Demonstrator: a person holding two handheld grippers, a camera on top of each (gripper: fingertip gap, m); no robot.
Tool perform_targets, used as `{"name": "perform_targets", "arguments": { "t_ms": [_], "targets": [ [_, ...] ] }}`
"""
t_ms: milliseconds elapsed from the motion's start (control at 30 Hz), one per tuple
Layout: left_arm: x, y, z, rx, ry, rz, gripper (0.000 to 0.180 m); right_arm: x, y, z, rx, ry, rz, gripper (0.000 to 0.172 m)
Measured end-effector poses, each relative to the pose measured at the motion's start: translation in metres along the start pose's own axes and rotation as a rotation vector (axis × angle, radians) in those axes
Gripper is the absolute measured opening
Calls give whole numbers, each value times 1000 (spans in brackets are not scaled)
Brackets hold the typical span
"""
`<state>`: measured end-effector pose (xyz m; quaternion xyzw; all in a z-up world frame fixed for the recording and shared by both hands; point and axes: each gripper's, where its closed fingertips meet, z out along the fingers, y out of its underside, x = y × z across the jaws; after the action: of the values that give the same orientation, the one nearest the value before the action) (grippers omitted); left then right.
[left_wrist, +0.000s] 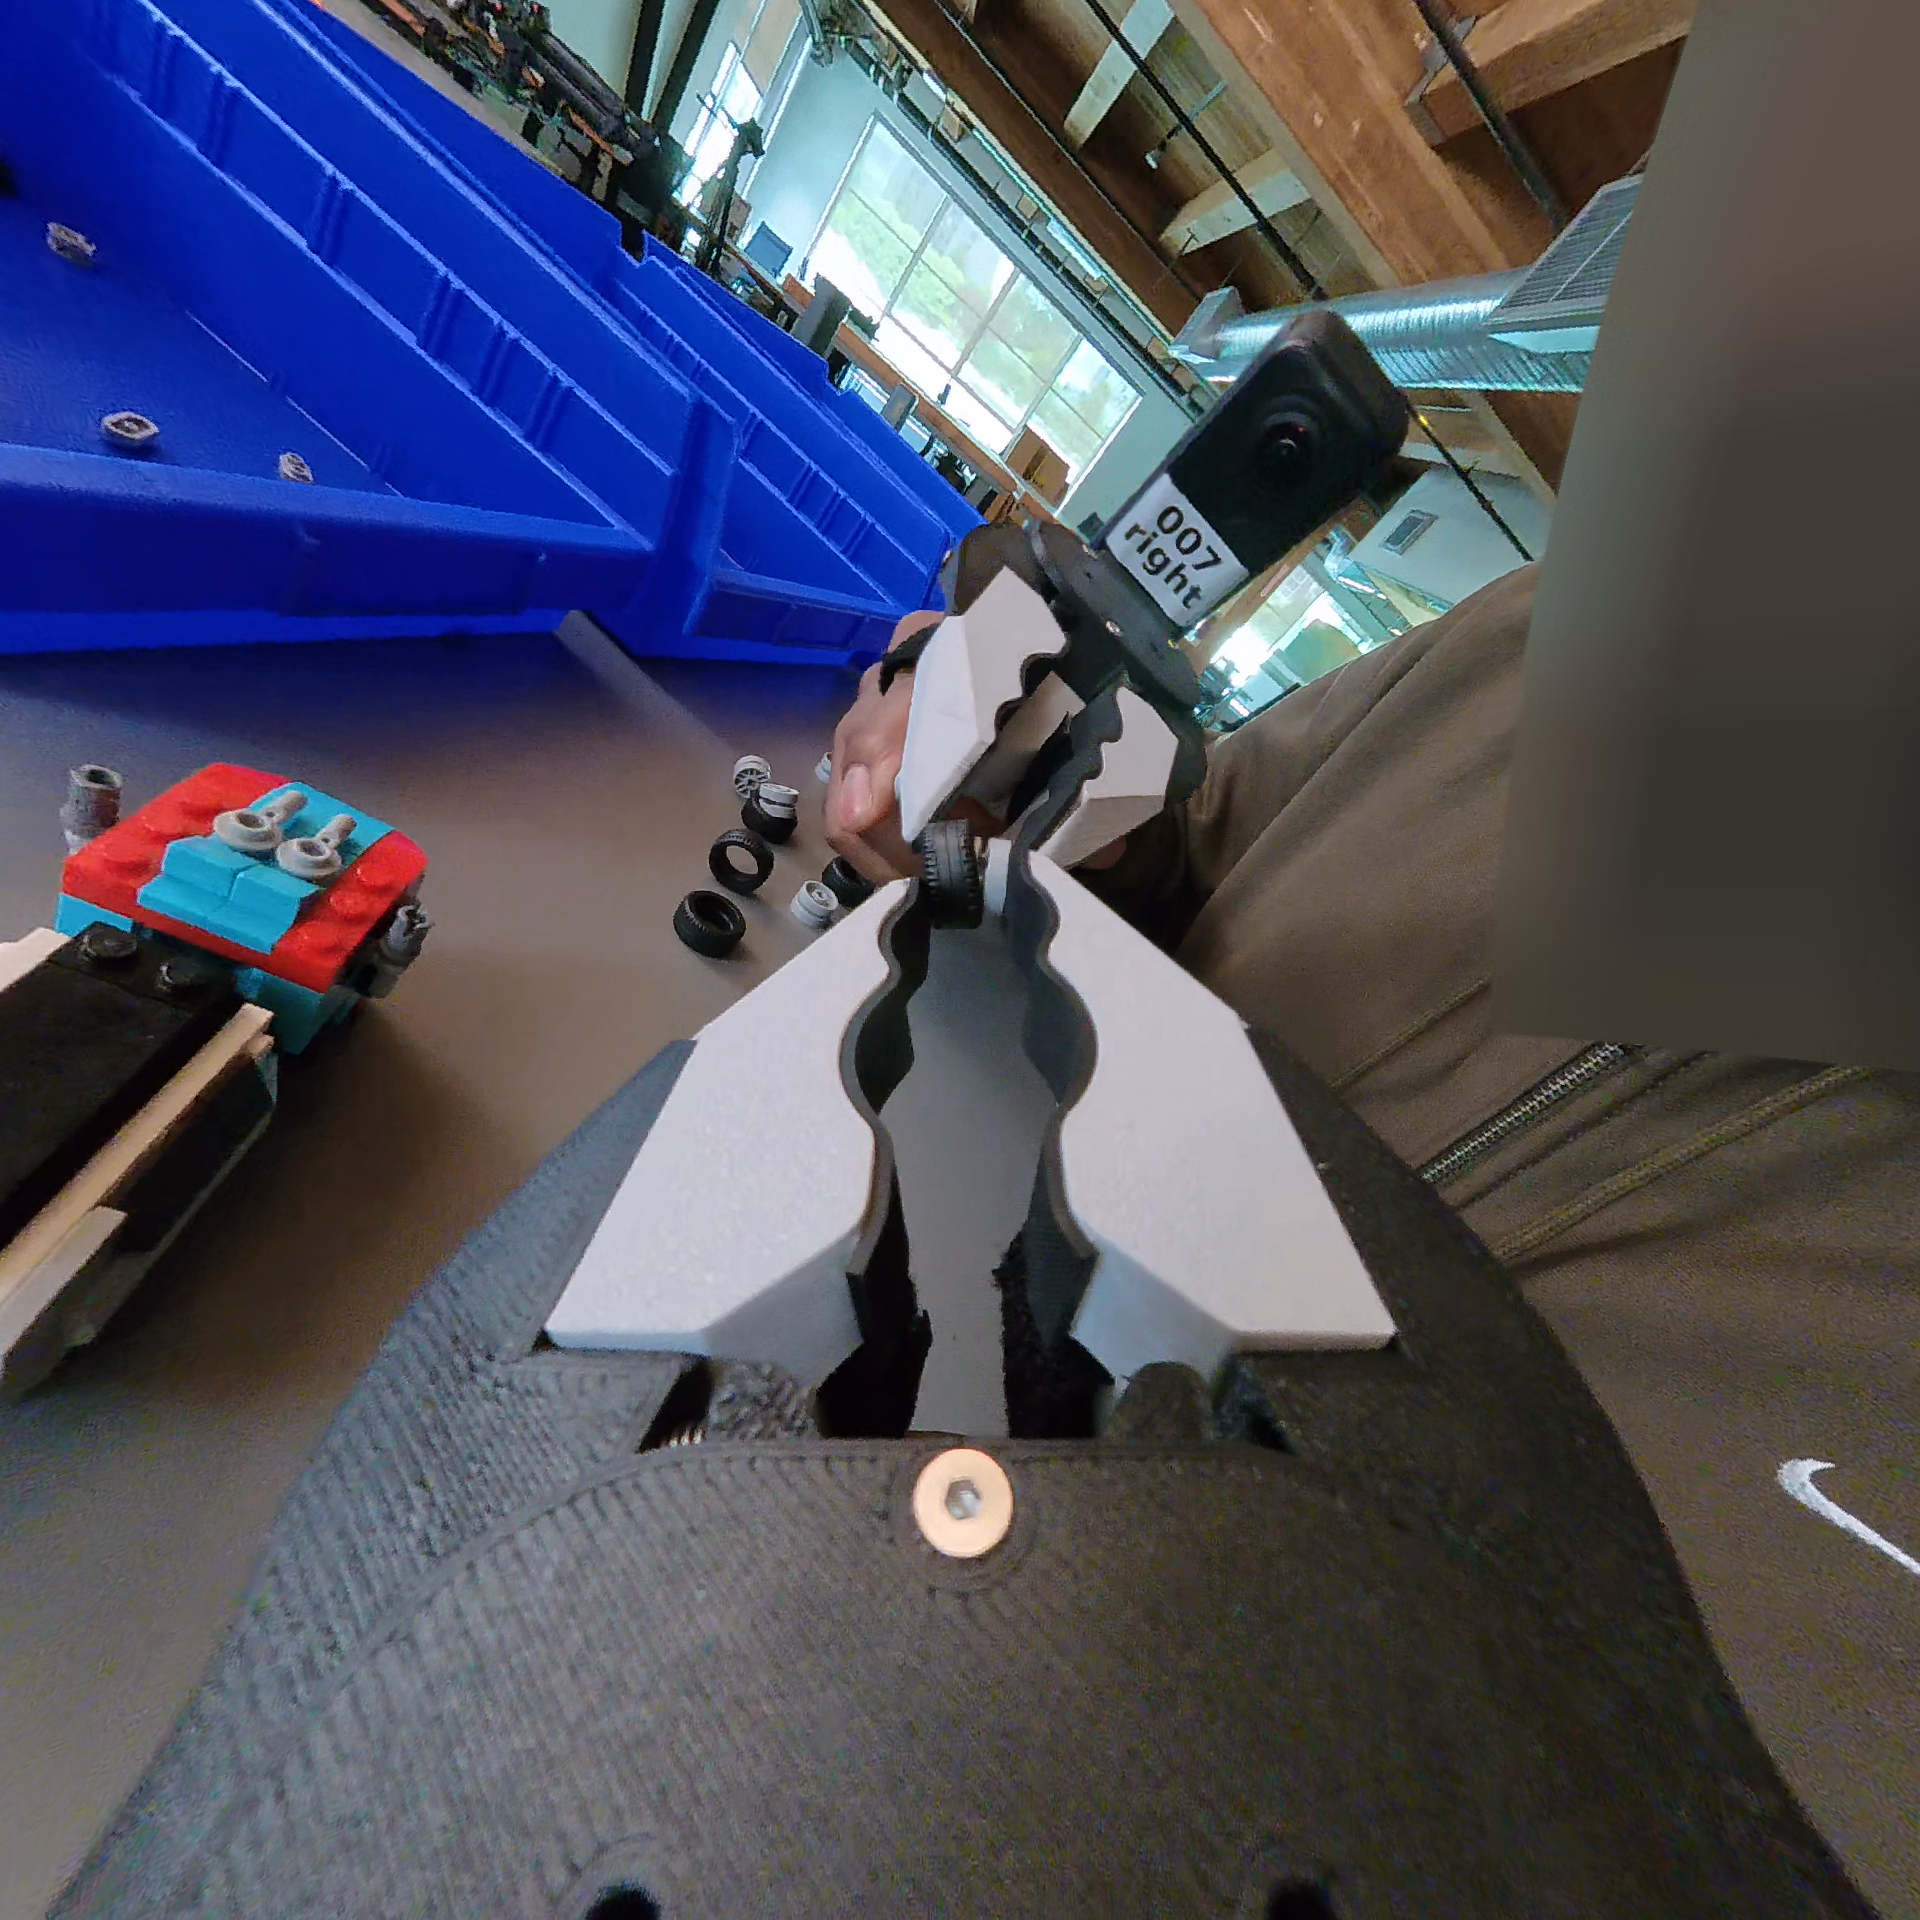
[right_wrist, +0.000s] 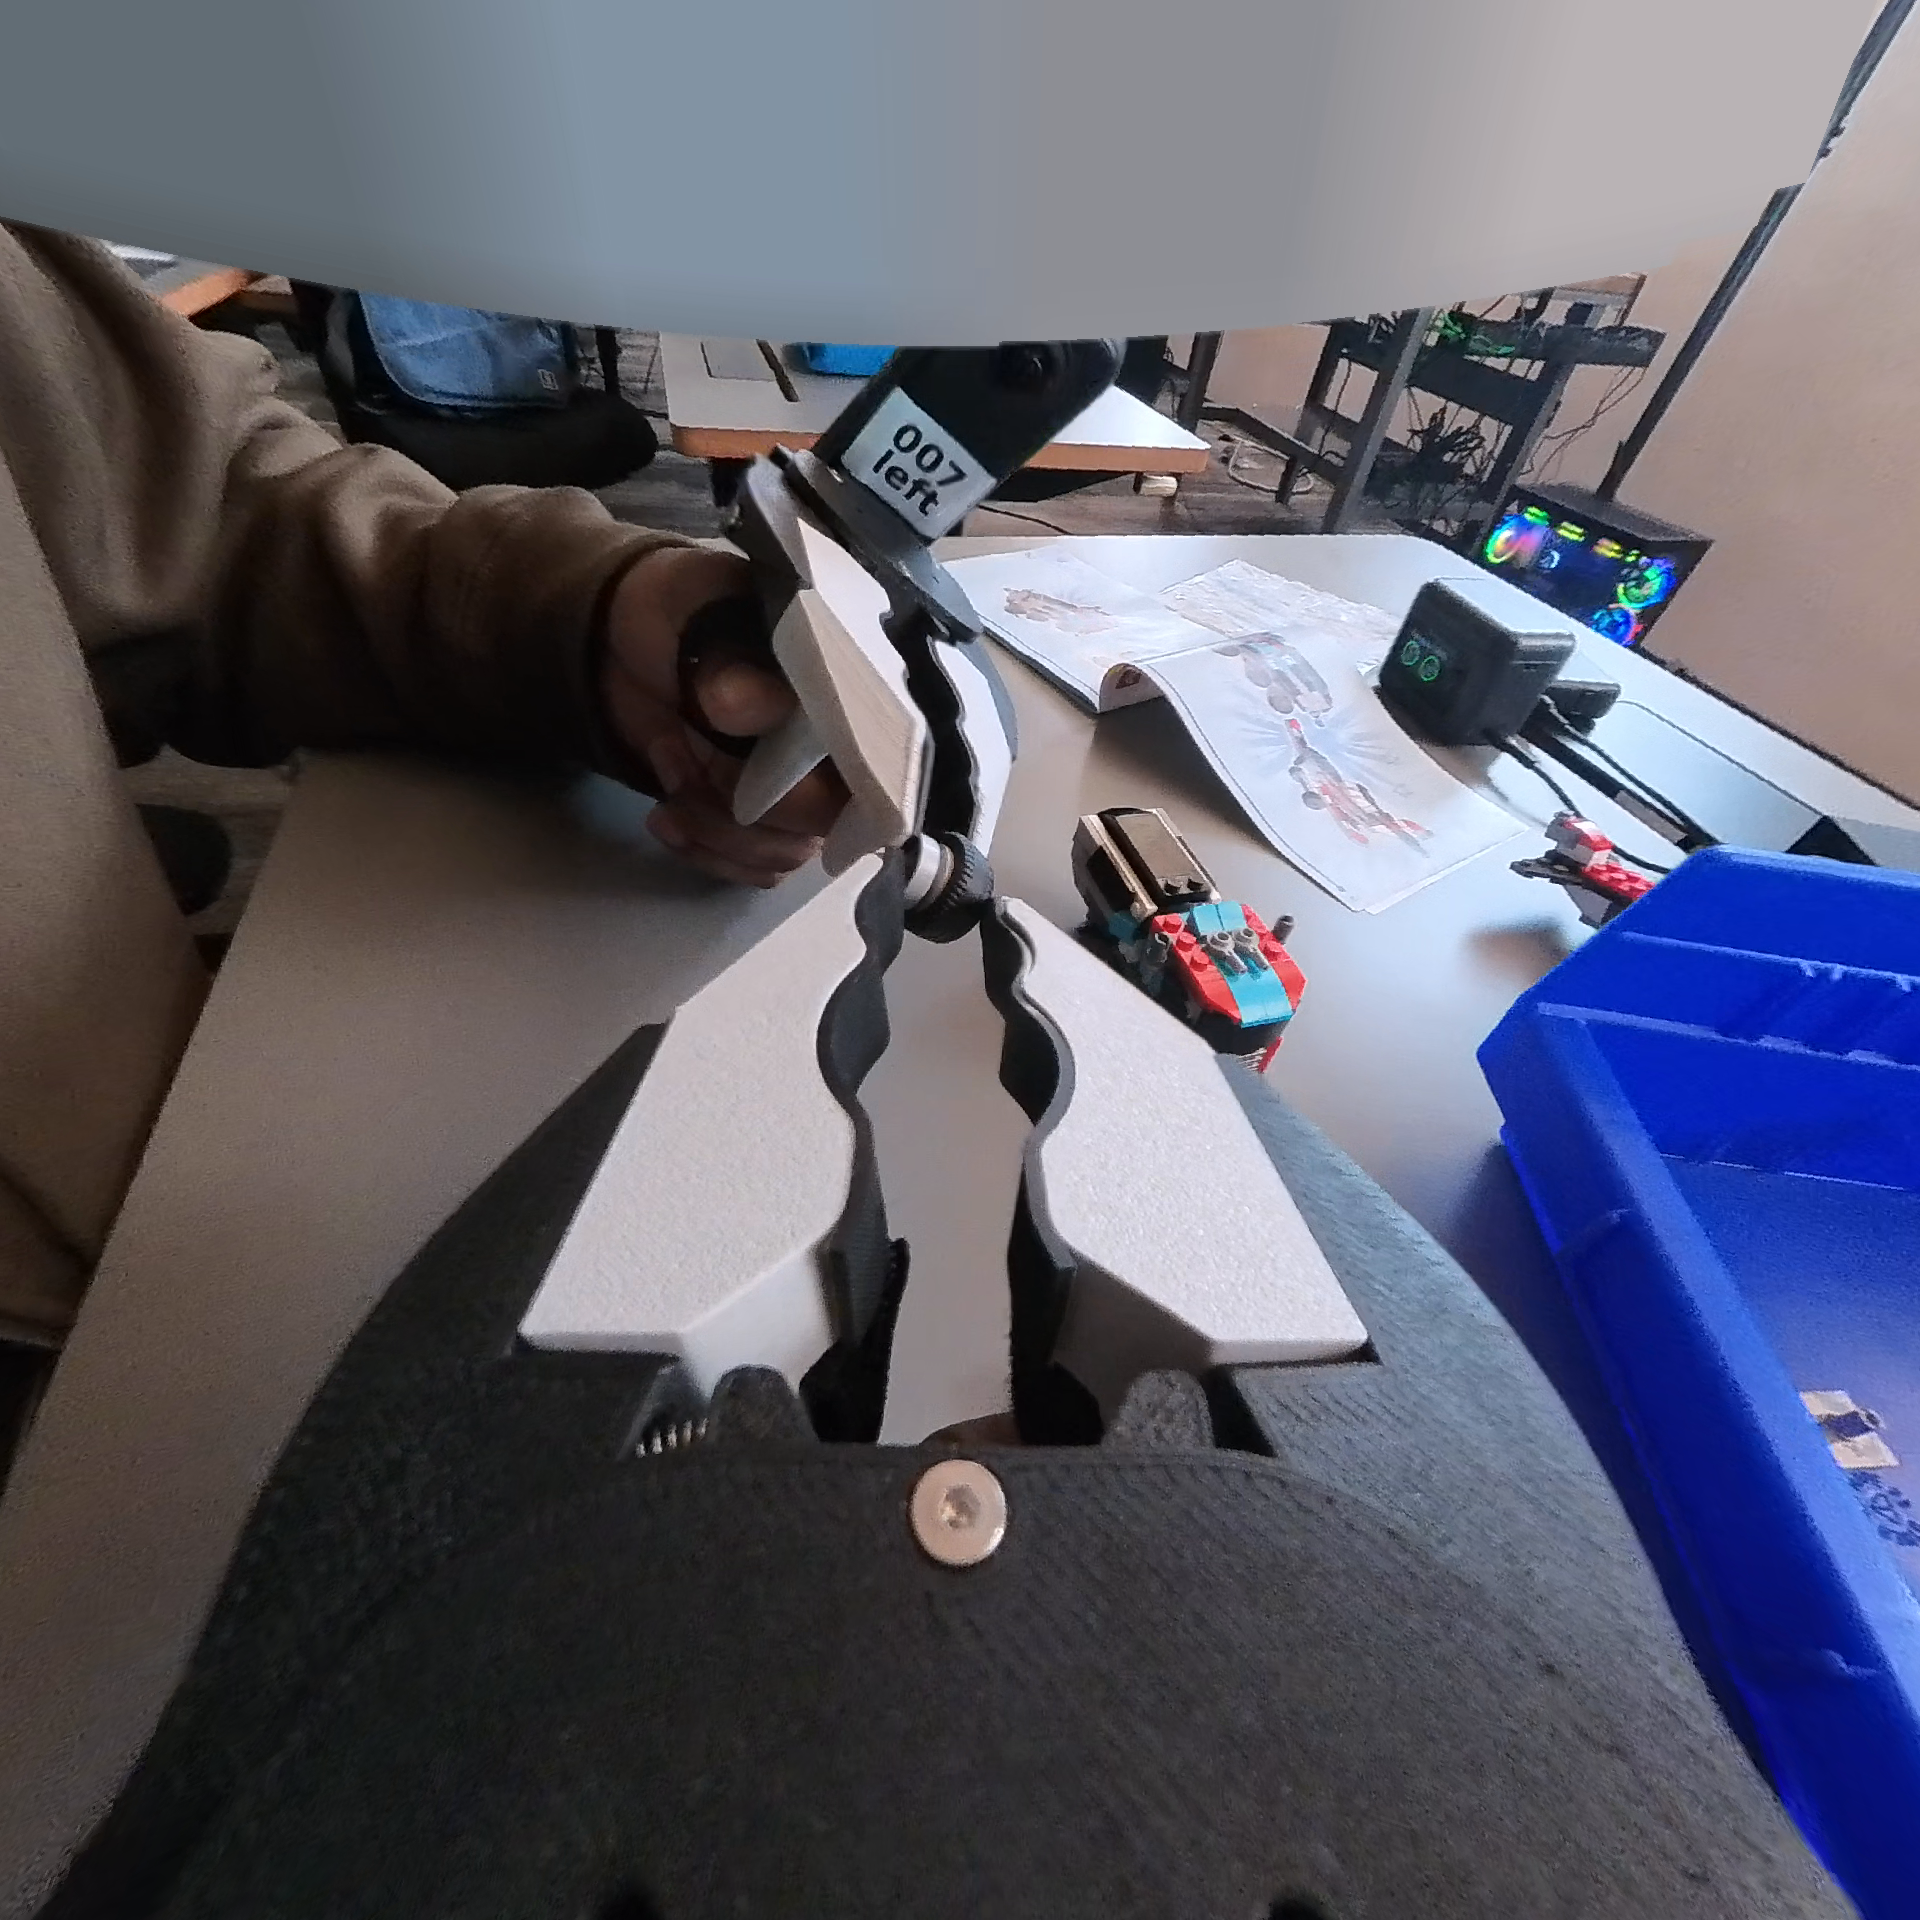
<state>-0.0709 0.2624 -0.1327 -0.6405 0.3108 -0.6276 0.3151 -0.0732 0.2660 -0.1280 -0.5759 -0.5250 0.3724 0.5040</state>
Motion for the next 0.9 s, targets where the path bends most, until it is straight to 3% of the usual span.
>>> {"name": "perform_targets", "arguments": {
  "t_ms": [267, 400, 533, 767, 900],
  "targets": [
    [0, -1, -1, 5, 3, 11, 15, 1, -1, 0, 8, 12, -12, 15],
    [10, -6, -1, 32, 38, 101, 16, -4, -8, -3, 62, -72, 127, 19],
    [19, -10, -3, 59, 81, 134, 16, -5, -11, -5, 83, -175, 316, 37],
    [25, -3, 2, 22, 92, 204, 16, -18, -17, -8, 111, -286, 393, 16],
    [23, -3, 2, 18, 78, 195, 16, -16, -16, -7, 112, -255, 354, 16]
  ]
}}
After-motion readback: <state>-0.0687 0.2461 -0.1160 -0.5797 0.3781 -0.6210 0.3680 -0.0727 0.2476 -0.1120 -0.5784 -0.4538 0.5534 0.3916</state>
